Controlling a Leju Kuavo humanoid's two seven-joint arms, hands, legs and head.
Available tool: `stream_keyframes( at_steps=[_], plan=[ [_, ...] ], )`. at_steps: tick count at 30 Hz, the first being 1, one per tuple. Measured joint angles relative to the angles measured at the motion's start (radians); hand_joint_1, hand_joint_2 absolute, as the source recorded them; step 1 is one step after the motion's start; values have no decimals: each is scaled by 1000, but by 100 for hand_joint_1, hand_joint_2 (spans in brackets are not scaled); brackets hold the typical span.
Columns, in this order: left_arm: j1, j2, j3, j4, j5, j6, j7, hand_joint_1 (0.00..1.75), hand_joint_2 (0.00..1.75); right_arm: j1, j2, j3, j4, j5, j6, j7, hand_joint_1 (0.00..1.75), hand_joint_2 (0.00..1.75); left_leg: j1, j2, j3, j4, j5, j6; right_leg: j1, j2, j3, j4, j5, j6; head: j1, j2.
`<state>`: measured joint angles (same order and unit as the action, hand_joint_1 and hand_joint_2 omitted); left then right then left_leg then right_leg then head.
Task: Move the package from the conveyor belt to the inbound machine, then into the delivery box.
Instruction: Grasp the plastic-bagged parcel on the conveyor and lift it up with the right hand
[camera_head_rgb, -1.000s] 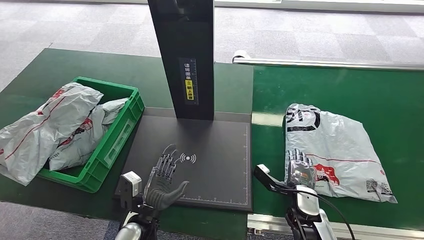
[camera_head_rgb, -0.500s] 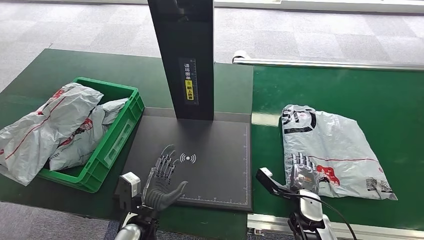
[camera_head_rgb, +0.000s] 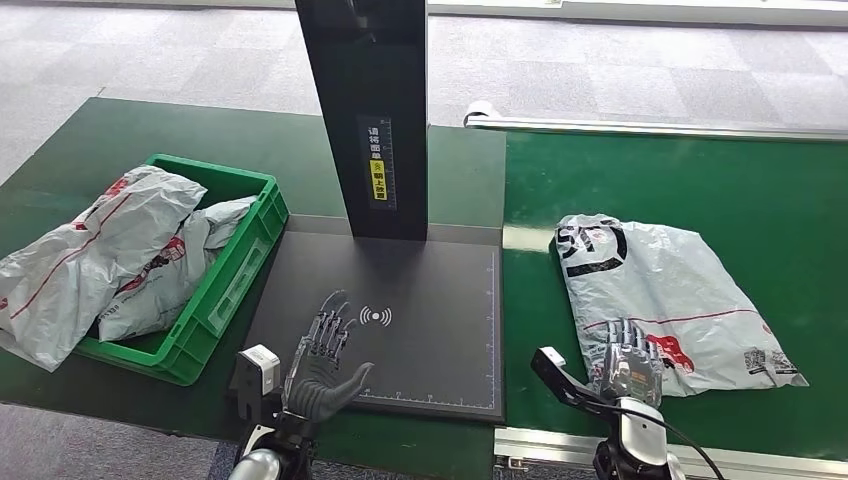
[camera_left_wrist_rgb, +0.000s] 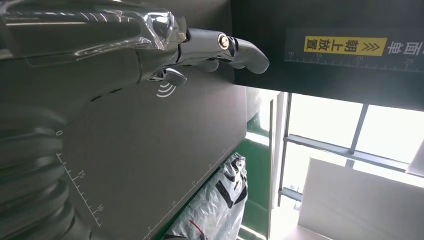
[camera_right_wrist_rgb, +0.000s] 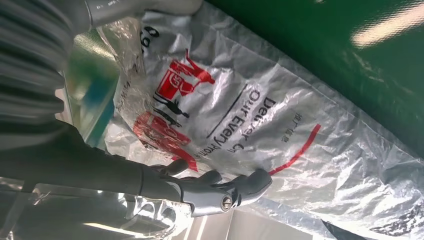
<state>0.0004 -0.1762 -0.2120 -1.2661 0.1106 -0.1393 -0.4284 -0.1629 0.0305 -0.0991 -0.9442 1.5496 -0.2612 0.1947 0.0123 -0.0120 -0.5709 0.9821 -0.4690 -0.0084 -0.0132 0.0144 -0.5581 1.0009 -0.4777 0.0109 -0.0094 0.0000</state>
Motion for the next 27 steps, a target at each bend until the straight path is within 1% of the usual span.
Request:
stream_keyframes(
  at_steps=[5, 20, 21, 24, 27],
  plan=[
    [-1, 0, 1, 0, 0, 4, 0, 0, 175, -1, 0, -11, 4, -31, -11, -28, 175, 175, 0, 0, 0, 0, 0, 0, 0, 0, 0, 0, 0, 0, 0, 0],
    [0, 0, 11, -4, 0, 13, 0, 0, 175, 6, 7, -21, -10, -105, -46, -73, 175, 175, 0, 0, 0, 0, 0, 0, 0, 0, 0, 0, 0, 0, 0, 0],
    [0, 0, 12, -5, 0, 13, 0, 0, 175, 6, 8, -23, -12, -134, -46, -91, 175, 175, 0, 0, 0, 0, 0, 0, 0, 0, 0, 0, 0, 0, 0, 0],
    [1, 0, 14, -7, -1, 15, -1, 0, 175, 8, 12, -34, -37, -283, -46, -176, 175, 175, 0, 0, 0, 0, 0, 0, 0, 0, 0, 0, 0, 0, 0, 0],
    [6, 1, 23, -18, -5, 19, -7, 0, 175, 23, 15, -35, -132, -390, -45, -225, 175, 175, 0, 0, -1, 0, 0, 0, 0, 0, 0, 0, 0, 0, 0, 0]
  ],
)
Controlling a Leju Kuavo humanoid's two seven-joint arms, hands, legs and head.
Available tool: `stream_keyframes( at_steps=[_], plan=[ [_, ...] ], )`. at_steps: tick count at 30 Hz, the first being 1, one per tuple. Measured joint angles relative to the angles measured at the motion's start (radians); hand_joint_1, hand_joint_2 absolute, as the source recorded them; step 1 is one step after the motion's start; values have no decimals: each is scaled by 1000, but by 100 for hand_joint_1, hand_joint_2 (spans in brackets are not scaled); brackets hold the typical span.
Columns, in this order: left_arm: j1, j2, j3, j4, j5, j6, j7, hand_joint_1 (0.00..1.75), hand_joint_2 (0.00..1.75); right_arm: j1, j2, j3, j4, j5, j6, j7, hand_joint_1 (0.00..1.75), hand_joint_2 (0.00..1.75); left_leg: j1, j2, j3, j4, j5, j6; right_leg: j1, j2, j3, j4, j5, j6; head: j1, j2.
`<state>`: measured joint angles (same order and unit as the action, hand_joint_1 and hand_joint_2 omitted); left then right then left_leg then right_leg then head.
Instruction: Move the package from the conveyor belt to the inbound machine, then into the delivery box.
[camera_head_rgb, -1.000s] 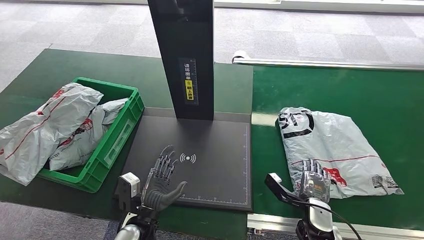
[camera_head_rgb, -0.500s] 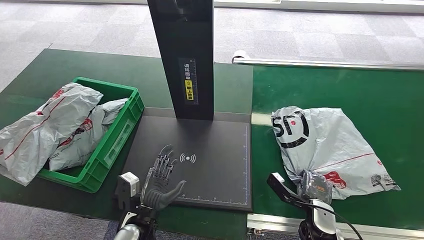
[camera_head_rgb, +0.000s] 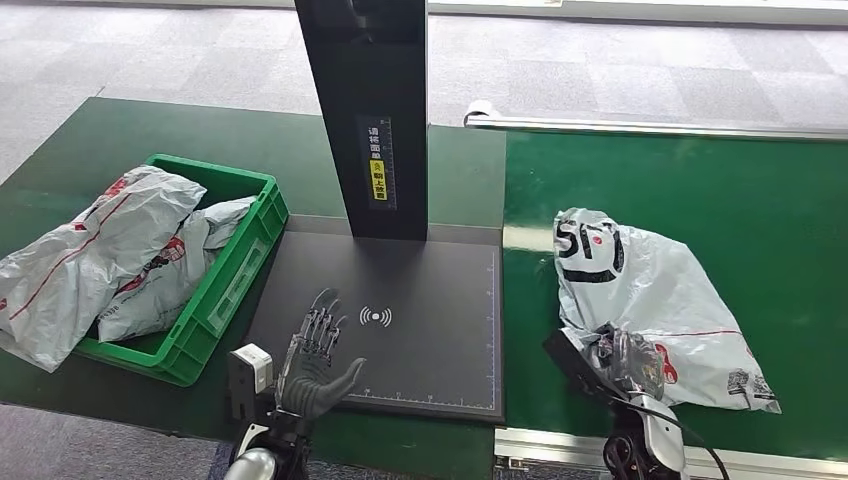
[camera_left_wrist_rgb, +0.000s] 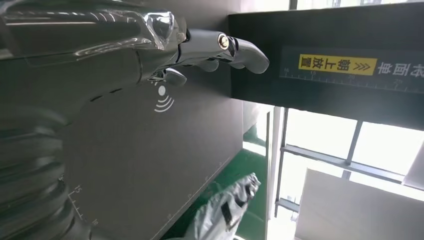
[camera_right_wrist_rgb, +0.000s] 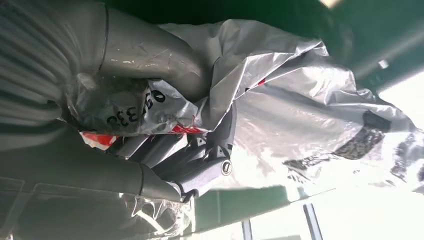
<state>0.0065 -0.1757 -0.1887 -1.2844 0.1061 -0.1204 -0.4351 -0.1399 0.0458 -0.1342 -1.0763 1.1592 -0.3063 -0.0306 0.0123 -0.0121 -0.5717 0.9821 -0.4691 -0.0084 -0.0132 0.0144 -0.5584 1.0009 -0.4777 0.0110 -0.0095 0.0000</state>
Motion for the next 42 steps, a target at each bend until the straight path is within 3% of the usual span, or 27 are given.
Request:
stream_keyframes(
  at_steps=[7, 11, 14, 17, 20, 26, 34, 42],
  plan=[
    [19, 2, 31, -36, -33, 16, -27, 0, 175, 68, -16, 82, -409, -202, 57, -67, 175, 175, 0, 0, 0, 0, 0, 0, 0, 0, -1, 0, 0, 0, 0, 0],
    [24, 3, 45, -44, -44, 17, -41, 0, 175, 84, -29, 135, -519, -260, 96, -112, 175, 175, 0, 1, 0, 0, 0, 0, 0, 0, 0, 0, 0, 0, 0, 0],
    [19, 3, 62, -44, -56, 19, -51, 0, 175, 64, -40, 204, -549, -313, 192, -142, 175, 175, 0, 1, 0, 0, 0, 0, 0, 1, 0, 0, 0, 0, 0, 0],
    [0, 3, 82, -44, -65, 25, -57, 0, 175, -4, -41, 309, -534, -338, 278, -140, 175, 175, 0, 1, 1, 0, 1, 0, 0, 1, 1, 0, 1, 0, 0, 0],
    [-17, 2, 99, -44, -69, 29, -57, 0, 175, -78, -40, 402, -500, -350, 294, -126, 175, 175, 0, 0, 1, 0, 2, 0, 0, 0, 1, 0, 1, -1, 0, 0],
    [-29, 3, 118, -44, -71, 37, -57, 0, 175, -159, -41, 495, -448, -375, 337, -123, 175, 175, 0, 1, -1, 0, 2, 0, 0, 0, 0, 1, 1, 0, 0, 0],
    [-64, 4, 146, -41, -66, 53, -40, 0, 175, -359, 4, 734, -206, -420, 430, -118, 175, 175, 1, 1, 1, 0, 3, 0, 1, 0, 0, 1, 1, -1, 0, 0],
    [-95, 6, 149, -12, -65, 58, -39, 0, 175, -432, 35, 899, -33, -398, 437, -123, 175, 175, 1, 0, 0, 0, 3, 0, 1, 0, 0, 1, 1, 0, 0, 0]
  ],
)
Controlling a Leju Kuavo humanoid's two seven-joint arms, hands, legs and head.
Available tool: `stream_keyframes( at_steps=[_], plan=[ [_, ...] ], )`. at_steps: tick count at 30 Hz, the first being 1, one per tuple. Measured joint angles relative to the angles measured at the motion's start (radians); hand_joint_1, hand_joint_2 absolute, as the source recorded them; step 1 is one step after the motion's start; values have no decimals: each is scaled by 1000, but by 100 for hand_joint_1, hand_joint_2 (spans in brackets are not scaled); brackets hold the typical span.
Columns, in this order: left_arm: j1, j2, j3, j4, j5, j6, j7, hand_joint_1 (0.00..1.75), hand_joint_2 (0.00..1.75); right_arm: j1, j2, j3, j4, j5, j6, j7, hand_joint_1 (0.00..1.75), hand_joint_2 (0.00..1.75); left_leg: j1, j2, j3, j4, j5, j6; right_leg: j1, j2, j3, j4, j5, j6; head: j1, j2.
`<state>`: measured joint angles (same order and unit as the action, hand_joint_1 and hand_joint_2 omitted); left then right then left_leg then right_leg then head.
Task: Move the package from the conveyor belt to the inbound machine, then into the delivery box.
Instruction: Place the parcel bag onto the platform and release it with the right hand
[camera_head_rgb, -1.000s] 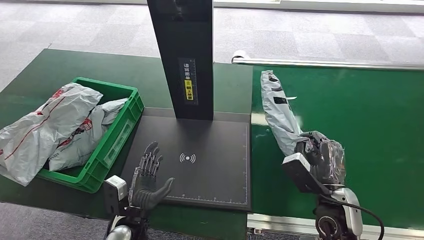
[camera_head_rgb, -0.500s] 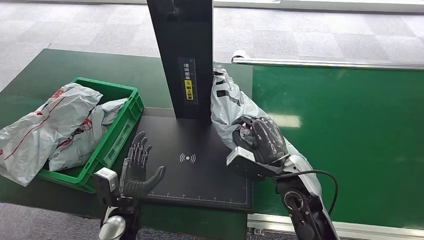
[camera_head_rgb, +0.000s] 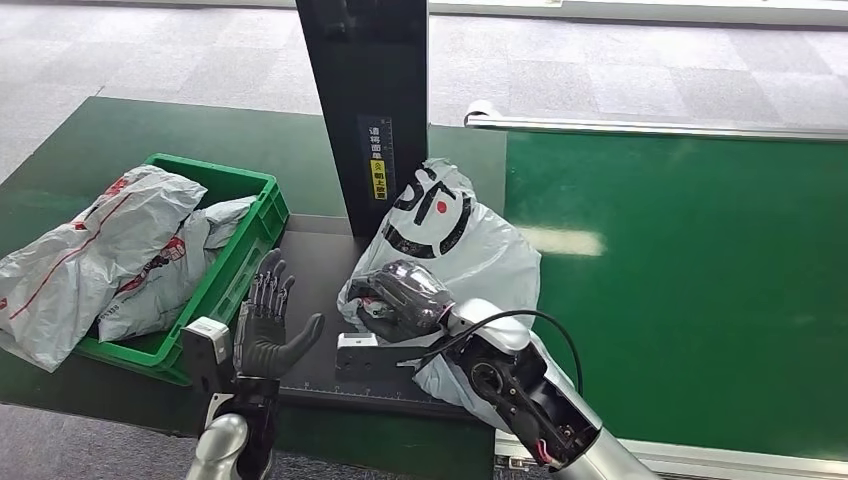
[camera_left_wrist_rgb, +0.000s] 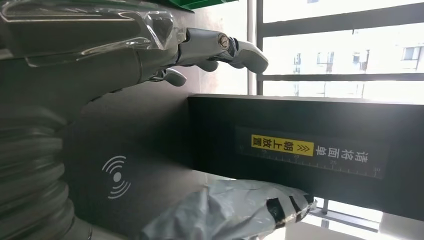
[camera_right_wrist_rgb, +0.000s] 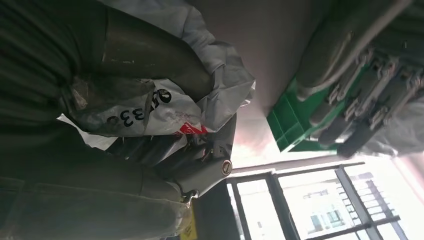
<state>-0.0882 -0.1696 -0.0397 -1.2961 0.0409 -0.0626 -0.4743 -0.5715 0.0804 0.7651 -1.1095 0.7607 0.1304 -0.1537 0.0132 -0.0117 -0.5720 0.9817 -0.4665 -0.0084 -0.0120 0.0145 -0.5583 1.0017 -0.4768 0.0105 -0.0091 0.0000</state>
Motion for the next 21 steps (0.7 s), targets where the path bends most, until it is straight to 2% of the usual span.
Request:
stream_keyframes(
  at_steps=[4, 5, 8, 9, 13, 21],
  plan=[
    [-18, 2, 0, 18, 2, 10, -2, 0, 175, -30, 30, 78, 85, 14, 18, -28, 175, 175, 0, 0, 0, 0, 0, 0, 0, 0, 0, 0, 0, 0, 0, 0],
    [-20, 2, 0, 22, 4, 12, -2, 0, 175, -36, 39, 96, 105, 13, 22, -33, 161, 175, 0, 0, 0, 0, 0, 0, 0, 0, 0, 0, 0, 0, 0, 0],
    [-22, 5, 1, 27, 11, 19, -3, 0, 175, -52, 62, 147, 161, -6, 35, -43, 30, 175, 0, 0, 1, 0, 0, 0, 0, 0, 0, 0, 0, 0, 0, 0],
    [-22, 5, 1, 28, 12, 21, -3, 0, 175, -58, 69, 163, 179, -15, 38, -44, 0, 175, 0, 0, 1, 0, 0, 0, 0, 0, 0, 0, 0, 0, 0, 0],
    [-20, 7, 2, 28, 14, 26, -3, 0, 175, -71, 86, 209, 243, -40, 22, -58, 0, 175, 0, 0, 0, 0, 0, 0, 0, 0, 0, 0, 0, 0, 0, 0],
    [-17, 10, 7, 28, 14, 26, -3, 0, 175, -86, 92, 233, 300, -49, 2, -68, 0, 175, 0, 0, 0, 0, 0, 0, 0, 0, 0, 0, 0, 0, 0, 0]
  ],
)
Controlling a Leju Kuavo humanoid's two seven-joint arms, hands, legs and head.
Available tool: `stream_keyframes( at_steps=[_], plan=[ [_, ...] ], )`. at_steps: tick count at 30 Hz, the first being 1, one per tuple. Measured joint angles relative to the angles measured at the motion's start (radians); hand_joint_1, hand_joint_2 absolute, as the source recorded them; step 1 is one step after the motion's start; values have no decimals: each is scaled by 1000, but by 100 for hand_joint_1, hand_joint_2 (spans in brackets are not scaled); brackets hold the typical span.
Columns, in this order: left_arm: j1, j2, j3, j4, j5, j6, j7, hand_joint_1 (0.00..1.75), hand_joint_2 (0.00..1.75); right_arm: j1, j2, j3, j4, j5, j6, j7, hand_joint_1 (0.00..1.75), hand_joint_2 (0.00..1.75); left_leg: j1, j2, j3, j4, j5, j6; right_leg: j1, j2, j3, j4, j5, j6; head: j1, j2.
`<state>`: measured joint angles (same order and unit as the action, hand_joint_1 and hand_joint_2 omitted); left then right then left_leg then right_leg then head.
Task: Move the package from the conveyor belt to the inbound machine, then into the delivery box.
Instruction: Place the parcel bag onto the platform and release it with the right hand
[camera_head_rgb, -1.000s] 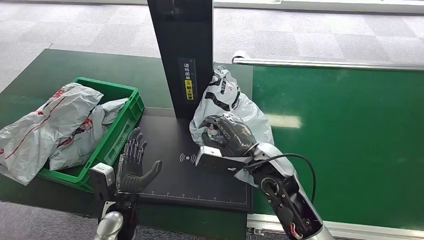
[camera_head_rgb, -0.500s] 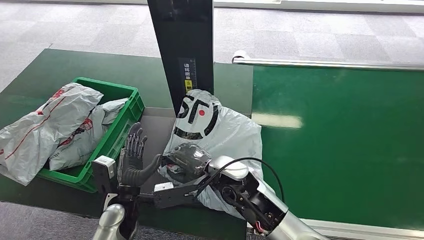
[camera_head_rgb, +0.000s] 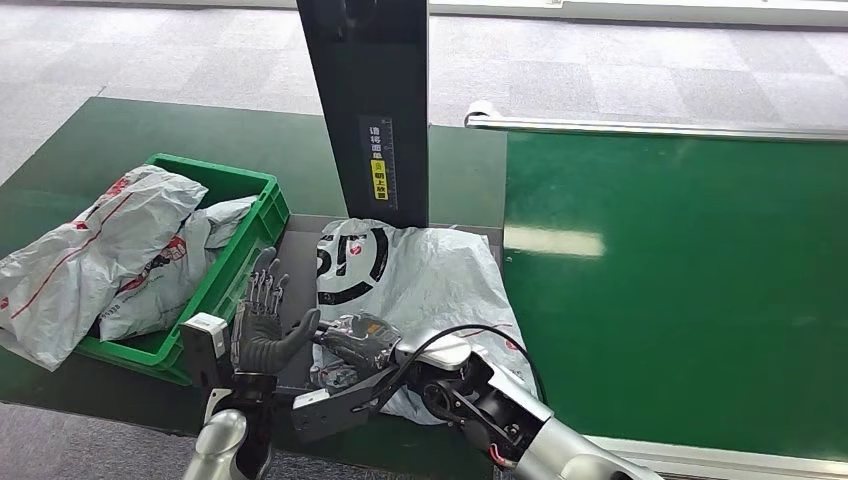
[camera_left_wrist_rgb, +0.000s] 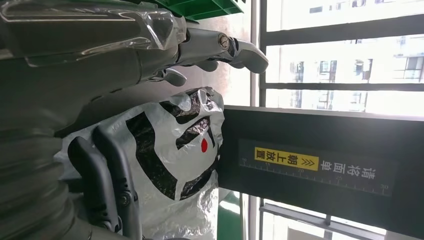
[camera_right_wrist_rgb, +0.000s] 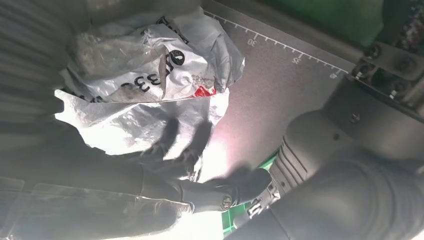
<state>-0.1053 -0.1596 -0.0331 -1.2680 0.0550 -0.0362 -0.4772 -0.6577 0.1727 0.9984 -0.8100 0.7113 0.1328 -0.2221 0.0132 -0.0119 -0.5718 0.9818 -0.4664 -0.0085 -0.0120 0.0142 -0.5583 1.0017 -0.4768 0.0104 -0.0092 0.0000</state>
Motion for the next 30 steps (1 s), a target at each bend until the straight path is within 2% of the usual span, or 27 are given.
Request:
stream_keyframes(
  at_steps=[5, 8, 10, 13, 16, 20, 24, 27, 30],
  plan=[
    [1, 2, 3, 0, 0, 0, 0, 0, 175, -7, 1, 10, 24, -20, -22, -13, 0, 175, 0, 0, 0, 0, 0, 0, 0, 0, 0, 0, 0, 0, 0, 0],
    [11, 4, 5, -4, 2, 2, 0, 0, 175, -8, -5, -16, 18, -62, -89, -49, 0, 175, 0, 0, 0, 0, 0, 0, 0, 0, 0, 0, 0, 0, 0, 0],
    [27, 7, 7, -11, 3, 3, 0, 0, 175, -5, -18, -69, -9, -105, -144, -83, 0, 175, 0, 0, 0, 0, 0, 0, 0, 0, 0, 0, 0, 0, 0, 0],
    [57, 11, 17, -27, 3, 3, -2, 0, 175, 15, -50, -202, -101, -192, -211, -131, 0, 175, 0, 0, 0, 0, 0, 0, -1, 0, 0, 0, 0, 0, 0, 0],
    [79, 14, 25, -46, -8, 0, -5, 0, 175, 74, -95, -376, -238, -285, -261, -160, 0, 175, -1, -3, 1, 1, 0, 0, -1, -3, 0, -1, 0, 0, 0, 0],
    [87, 26, 32, -72, -90, -5, -5, 0, 175, 239, -162, -648, -426, -379, -339, -186, 0, 175, -1, -8, 0, 1, 0, 0, -1, -7, 2, -1, -1, 1, 0, 0],
    [75, 44, 34, -99, -192, -4, -18, 0, 175, 409, -187, -883, -523, -409, -339, -221, 0, 175, -1, -8, -1, 1, -1, 0, -1, -7, 1, -1, -1, 1, 0, 0],
    [57, 60, 28, -120, -231, -6, -41, 0, 175, 496, -185, -984, -542, -410, -325, -235, 0, 175, 0, -7, -1, 1, -1, 0, -1, -7, 0, -1, -1, 1, 0, 0],
    [33, 78, 7, -146, -274, -17, -55, 0, 175, 540, -173, -1028, -544, -407, -320, -239, 0, 175, 0, -6, -1, 1, 0, 0, 0, -6, 0, -1, -1, 1, 0, 0]
  ],
)
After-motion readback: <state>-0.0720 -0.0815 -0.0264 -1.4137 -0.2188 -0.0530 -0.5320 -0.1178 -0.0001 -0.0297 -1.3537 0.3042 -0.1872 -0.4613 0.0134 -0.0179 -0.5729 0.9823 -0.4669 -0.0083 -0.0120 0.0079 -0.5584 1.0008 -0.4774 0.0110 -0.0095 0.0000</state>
